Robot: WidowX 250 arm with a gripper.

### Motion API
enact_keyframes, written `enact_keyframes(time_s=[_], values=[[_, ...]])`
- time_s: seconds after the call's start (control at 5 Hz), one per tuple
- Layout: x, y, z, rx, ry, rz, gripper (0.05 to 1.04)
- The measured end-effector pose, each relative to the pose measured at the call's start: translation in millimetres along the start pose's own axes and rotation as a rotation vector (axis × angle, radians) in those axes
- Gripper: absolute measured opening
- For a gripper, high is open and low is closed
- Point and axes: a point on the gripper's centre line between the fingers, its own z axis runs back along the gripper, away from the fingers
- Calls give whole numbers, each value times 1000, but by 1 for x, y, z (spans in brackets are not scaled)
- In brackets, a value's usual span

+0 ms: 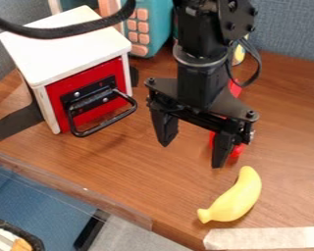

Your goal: Open the drawer

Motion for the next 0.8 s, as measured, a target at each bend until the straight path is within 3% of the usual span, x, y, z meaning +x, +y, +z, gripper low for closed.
enact_keyframes(time_s=[0.2, 0.4, 0.8], values=[[-4, 1, -6, 8, 23, -4, 1000], [-8, 20, -16, 60, 28, -10, 1000], [-13, 57, -33, 169, -9, -40, 1000]])
